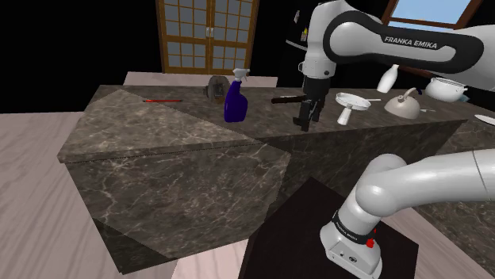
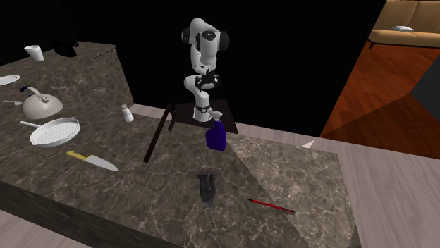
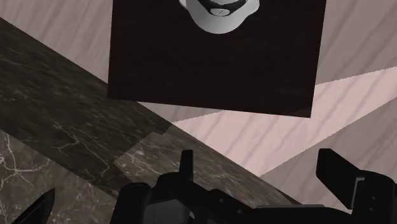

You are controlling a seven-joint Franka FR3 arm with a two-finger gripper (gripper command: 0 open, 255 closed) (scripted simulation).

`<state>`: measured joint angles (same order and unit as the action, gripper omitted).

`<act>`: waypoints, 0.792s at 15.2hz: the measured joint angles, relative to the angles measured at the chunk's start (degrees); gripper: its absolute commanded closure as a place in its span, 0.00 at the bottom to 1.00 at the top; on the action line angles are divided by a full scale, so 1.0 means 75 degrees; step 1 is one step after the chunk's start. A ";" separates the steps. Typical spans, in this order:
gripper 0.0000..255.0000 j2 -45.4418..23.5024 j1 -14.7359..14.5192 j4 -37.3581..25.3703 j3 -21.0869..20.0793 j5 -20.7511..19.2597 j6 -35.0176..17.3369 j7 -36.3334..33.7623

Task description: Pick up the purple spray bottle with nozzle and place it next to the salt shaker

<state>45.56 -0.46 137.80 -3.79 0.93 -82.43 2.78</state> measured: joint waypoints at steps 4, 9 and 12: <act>0.00 -0.0132 -0.0092 0.0128 0.0414 -0.0141 -0.0625 0.0740; 0.00 -0.0907 -0.0372 -0.0042 0.1415 -0.0248 -0.2060 0.2573; 0.00 -0.1406 -0.0630 -0.0183 0.2005 -0.0094 -0.2872 0.3730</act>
<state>35.02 -5.19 136.43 11.24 0.22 -103.98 30.76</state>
